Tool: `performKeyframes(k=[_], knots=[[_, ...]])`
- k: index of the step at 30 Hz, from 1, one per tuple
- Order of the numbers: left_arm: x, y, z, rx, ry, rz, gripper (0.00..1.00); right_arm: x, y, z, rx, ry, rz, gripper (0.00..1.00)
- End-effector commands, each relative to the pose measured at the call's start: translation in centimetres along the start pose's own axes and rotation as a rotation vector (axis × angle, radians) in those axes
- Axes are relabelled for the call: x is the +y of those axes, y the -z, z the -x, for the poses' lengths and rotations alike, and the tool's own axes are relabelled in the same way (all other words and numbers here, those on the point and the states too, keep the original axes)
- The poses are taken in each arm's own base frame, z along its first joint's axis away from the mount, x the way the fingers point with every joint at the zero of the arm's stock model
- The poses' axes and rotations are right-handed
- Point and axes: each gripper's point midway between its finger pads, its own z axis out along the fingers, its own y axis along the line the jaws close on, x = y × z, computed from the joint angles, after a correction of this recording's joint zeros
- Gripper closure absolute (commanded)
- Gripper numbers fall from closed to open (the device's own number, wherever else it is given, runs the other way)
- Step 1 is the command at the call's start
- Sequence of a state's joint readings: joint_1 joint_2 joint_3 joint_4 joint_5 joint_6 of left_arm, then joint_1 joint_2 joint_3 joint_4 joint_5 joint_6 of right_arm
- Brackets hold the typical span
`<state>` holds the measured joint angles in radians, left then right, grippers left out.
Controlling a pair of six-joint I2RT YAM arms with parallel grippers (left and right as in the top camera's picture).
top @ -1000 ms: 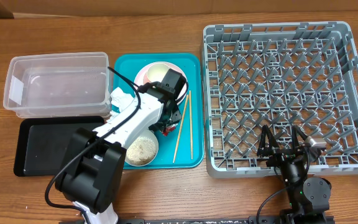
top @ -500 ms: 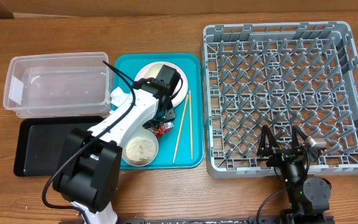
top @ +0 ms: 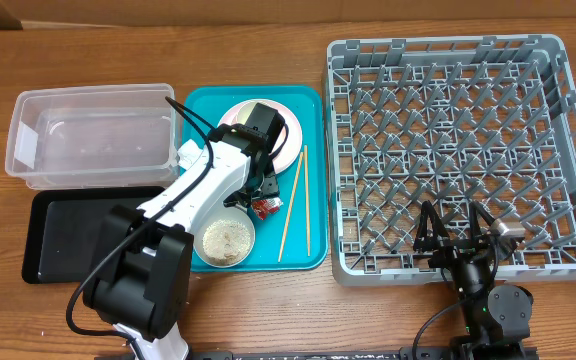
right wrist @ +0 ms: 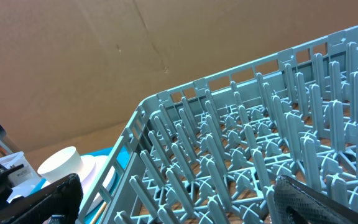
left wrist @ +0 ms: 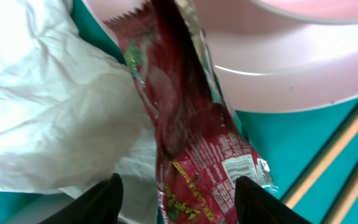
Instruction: Sort waste into correct bins and load items into the dishwasher
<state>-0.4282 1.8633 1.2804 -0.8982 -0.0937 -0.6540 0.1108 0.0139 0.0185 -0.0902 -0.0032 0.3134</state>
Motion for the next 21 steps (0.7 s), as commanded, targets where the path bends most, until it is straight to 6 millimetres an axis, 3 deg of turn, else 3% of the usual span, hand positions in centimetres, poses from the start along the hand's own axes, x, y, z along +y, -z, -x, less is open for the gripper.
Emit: performKeyframes(k=[1,8,14,21], knots=[[-0.8,1.0,0.2,-0.007,-0.017,-0.05,0.43,-0.2,0.0,-0.1,-0.003,0.003,-0.001,0.0],[-1.8,0.7,-0.2,-0.014,-0.013,-0.064,0.49,-0.2,0.0,-0.1,-0.003,0.003,-0.001,0.0],[-2.8,0.8,-0.7,-0.027,-0.038,-0.069,0.6,-0.2,0.0,-0.1,-0.003,0.003,-0.001,0.0],[-3.5,0.9,-1.3,-0.025,-0.032,-0.073,0.61,-0.2,0.0,-0.1,-0.003,0.003,-0.001,0.0]])
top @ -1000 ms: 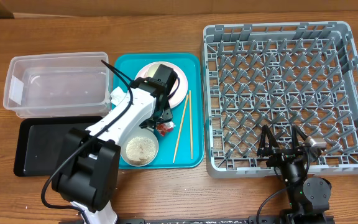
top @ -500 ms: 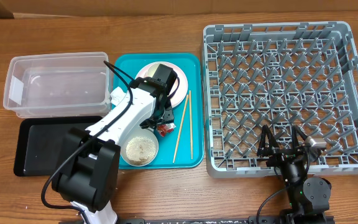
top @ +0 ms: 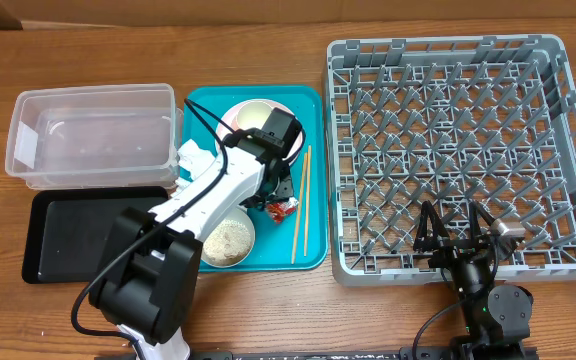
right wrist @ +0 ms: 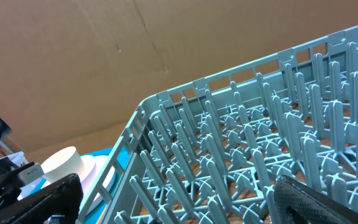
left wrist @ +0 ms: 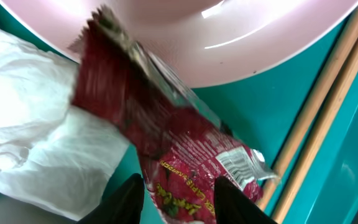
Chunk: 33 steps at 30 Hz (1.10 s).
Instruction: Sort waste into correct bins and load items into the dishwasher
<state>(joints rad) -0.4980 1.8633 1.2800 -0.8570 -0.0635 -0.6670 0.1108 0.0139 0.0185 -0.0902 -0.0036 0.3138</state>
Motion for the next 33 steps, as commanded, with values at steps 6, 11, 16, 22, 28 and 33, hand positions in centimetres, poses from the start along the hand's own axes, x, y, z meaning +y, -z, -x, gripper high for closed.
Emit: performKeyframes(k=[6,11,16,22,28,33], knots=[[-0.6,0.0,-0.8,-0.01,0.031,-0.015,0.61,-0.2,0.0,-0.1,-0.004,0.004,-0.002,0.0],[-0.2,-0.9,-1.5,0.001,0.074,-0.01,0.55,-0.2,0.0,-0.1,-0.004,0.004,-0.002,0.0],[-0.2,-1.6,-1.7,-0.005,0.116,-0.015,0.52,-0.2,0.0,-0.1,-0.004,0.004,-0.002,0.0],[-0.3,-2.1,-1.6,-0.02,0.121,-0.031,0.54,-0.2,0.0,-0.1,-0.004,0.003,-0.002,0.0],[-0.3,-2.7,-2.0,-0.022,0.141,-0.034,0.68,-0.2,0.0,-0.1,-0.004,0.004,-0.002,0.0],[-0.6,-2.7,-2.2,-0.006,0.139,-0.051,0.96,-0.2,0.0,-0.1,-0.004,0.004,-0.002,0.0]])
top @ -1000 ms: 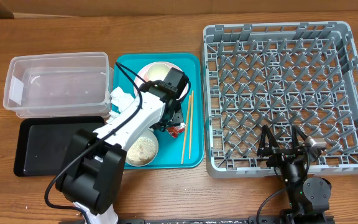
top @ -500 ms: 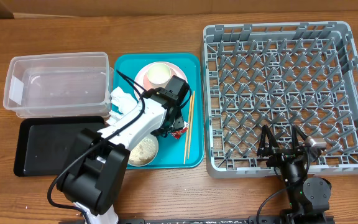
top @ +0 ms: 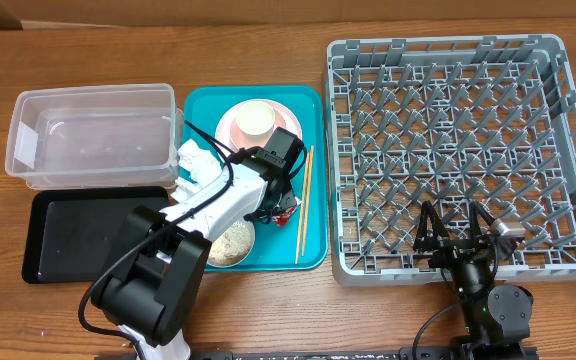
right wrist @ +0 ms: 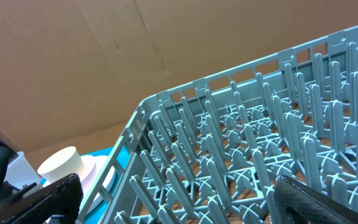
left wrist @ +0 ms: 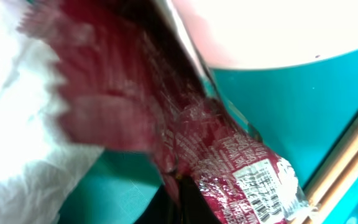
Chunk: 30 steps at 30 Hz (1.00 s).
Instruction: Sort waste into correct bins and load items into the dishwasher
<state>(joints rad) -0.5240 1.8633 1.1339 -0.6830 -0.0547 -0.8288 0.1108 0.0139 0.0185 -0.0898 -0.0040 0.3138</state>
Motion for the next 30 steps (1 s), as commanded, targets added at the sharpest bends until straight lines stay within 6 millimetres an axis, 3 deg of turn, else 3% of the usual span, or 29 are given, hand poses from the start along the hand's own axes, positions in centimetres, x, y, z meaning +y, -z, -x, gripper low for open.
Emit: performKeyframes(k=[1,5,8,14,18,20,23,30], knots=[[-0.4,0.4,-0.6,0.014,0.001,-0.027,0.96,-0.2,0.0,-0.1,-0.004,0.003,-0.002,0.0],[-0.6,0.6,-0.7,0.023,-0.017,-0.037,0.96,-0.2,0.0,-0.1,-0.004,0.004,-0.002,0.0],[-0.5,2.2,-0.1,-0.005,-0.025,-0.033,0.96,-0.2,0.0,-0.1,-0.003,0.004,-0.002,0.0],[-1.7,9.3,3.9,-0.205,0.002,-0.117,0.96,-0.2,0.0,-0.1,-0.004,0.004,-0.002,0.0],[-0.5,14.8,6.7,-0.327,0.074,-0.197,0.96,-0.2,0.0,-0.1,-0.004,0.004,-0.002,0.0],[1.2,16.8,7.9,-0.371,0.126,-0.215,0.96,-0.2,0.0,-0.1,-0.003,0.003,-0.002,0.0],[5.3,18.7,9.8,-0.431,0.23,-0.183,0.96,-0.2,0.0,-0.1,-0.003,0.004,-0.002,0.0],[15.1,18.3,12.9,-0.453,0.445,-0.032,0.96,-0.2,0.0,-0.1,-0.003,0.003,-0.002,0.0]])
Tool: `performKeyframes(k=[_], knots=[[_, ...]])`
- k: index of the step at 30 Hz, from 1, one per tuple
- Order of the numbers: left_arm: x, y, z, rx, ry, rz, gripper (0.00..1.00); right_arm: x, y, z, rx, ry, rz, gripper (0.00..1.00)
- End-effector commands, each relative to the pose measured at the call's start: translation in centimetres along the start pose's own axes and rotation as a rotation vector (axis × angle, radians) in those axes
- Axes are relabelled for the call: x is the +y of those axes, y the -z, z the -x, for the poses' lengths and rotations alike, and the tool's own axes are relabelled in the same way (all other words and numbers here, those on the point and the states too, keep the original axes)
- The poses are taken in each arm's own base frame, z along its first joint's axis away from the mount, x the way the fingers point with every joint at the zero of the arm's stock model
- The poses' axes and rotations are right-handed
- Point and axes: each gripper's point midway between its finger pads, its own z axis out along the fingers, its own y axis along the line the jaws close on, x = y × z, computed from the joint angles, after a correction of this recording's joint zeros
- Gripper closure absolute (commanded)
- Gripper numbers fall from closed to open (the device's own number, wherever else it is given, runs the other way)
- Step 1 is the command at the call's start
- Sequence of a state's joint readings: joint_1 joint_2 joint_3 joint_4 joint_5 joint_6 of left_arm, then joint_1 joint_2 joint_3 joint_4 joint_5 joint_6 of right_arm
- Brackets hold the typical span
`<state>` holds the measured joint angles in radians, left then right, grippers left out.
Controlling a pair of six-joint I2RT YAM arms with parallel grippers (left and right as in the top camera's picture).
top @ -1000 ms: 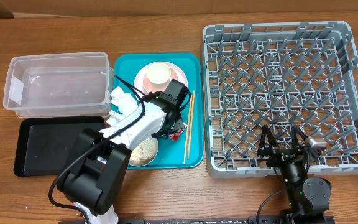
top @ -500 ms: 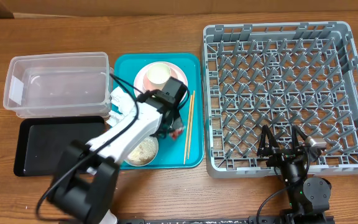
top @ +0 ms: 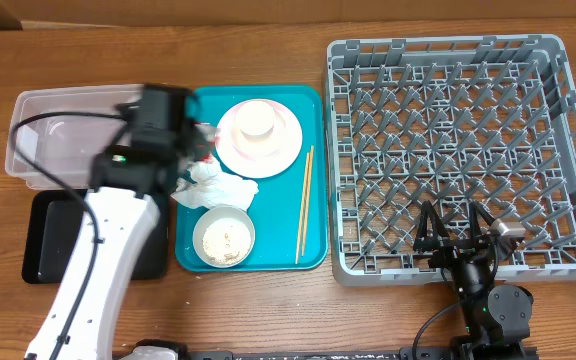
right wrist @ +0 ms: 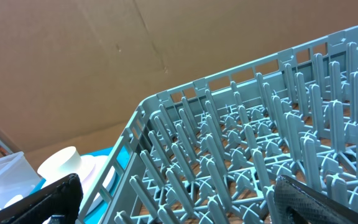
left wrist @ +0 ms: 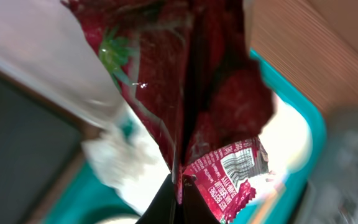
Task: Sort waste into correct bins and load items into the dishwasher
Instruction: 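Carry the wrapper left and drop it into the clear plastic bin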
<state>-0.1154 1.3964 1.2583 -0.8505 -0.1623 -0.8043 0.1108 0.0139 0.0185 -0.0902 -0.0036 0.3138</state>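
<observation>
A red snack wrapper (left wrist: 185,93) hangs pinched in my left gripper (left wrist: 182,186), which is shut on its lower edge. In the overhead view the left gripper (top: 183,130) holds the wrapper (top: 204,141) up between the clear plastic bin (top: 28,150) and the teal tray (top: 313,100). On the tray lie a pink plate (top: 283,145) bearing a white cup (top: 258,118), a crumpled white napkin (top: 213,186), a bowl of rice (top: 224,236) and wooden chopsticks (top: 303,200). My right gripper (top: 458,238) rests open at the near edge of the grey dish rack (top: 448,60).
A black tray (top: 68,235) lies in front of the clear bin. In the right wrist view the right gripper (right wrist: 179,208) looks across the rack's pegs (right wrist: 260,143) toward the cup (right wrist: 61,165).
My left gripper, shut on the wrapper low on the tray beside the plate, is now higher and further left, at the clear bin's right edge, wrapper still held. The napkin is uncovered.
My left gripper stood open over the wrapper beside the plate and napkin. Then its fingers were closer about the wrapper, then shut on it. Now the wrapper hangs from it near the clear bin. The right arm stayed still throughout.
</observation>
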Motion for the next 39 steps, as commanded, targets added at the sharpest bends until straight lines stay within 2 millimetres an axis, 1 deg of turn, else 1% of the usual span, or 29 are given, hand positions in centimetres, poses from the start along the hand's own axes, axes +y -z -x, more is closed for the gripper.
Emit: performKeyframes(k=[1,4,7,13,17,19,21,22,25,27,31,32,34,36,37,39], knots=[[3.5,-1.0,2.5,-0.029,0.05,0.091,0.96,-0.2,0.0,-0.1,-0.004,0.003,-0.002,0.0],[6.1,-2.5,3.8,-0.023,0.113,0.156,0.96,-0.2,0.0,-0.1,-0.004,0.003,-0.002,0.0],[8.1,-4.1,4.5,-0.012,0.158,0.206,0.96,-0.2,0.0,-0.1,-0.004,0.004,-0.002,0.0],[11.5,-8.1,5.5,0.015,0.229,0.284,0.96,-0.2,0.0,-0.1,-0.004,0.003,-0.002,0.0],[14.0,-10.6,5.7,0.038,0.274,0.331,0.95,-0.2,0.0,-0.1,-0.004,0.004,-0.002,0.0],[14.8,-11.4,5.8,0.047,0.288,0.341,0.93,-0.2,0.0,-0.1,-0.004,0.003,-0.002,0.0],[15.5,-11.6,6.0,0.048,0.302,0.348,0.91,-0.2,0.0,-0.1,-0.004,0.003,-0.002,0.0],[15.6,-11.6,6.1,0.045,0.305,0.348,0.91,-0.2,0.0,-0.1,-0.004,0.003,-0.002,0.0],[15.0,-11.6,6.8,0.028,0.294,0.316,0.83,-0.2,0.0,-0.1,-0.004,0.003,-0.002,0.0],[14.5,-11.7,7.1,0.027,0.283,0.286,0.82,-0.2,0.0,-0.1,-0.004,0.004,-0.002,0.0],[14.0,-11.6,7.5,0.022,0.281,0.265,0.82,-0.2,0.0,-0.1,-0.004,0.003,-0.002,0.0],[13.9,-11.5,7.6,0.02,0.282,0.263,0.81,-0.2,0.0,-0.1,-0.004,0.004,-0.002,0.0],[13.5,-11.4,7.9,0.019,0.277,0.244,0.75,-0.2,0.0,-0.1,-0.004,0.003,-0.002,0.0],[12.3,-11.1,8.4,0.031,0.248,0.192,0.69,-0.2,0.0,-0.1,-0.004,0.004,-0.002,0.0],[11.2,-10.7,8.6,0.051,0.226,0.146,0.68,-0.2,0.0,-0.1,-0.004,0.004,-0.002,0.0],[9.0,-9.3,8.9,0.098,0.187,0.049,0.69,-0.2,0.0,-0.1,-0.004,0.003,-0.002,0.0]])
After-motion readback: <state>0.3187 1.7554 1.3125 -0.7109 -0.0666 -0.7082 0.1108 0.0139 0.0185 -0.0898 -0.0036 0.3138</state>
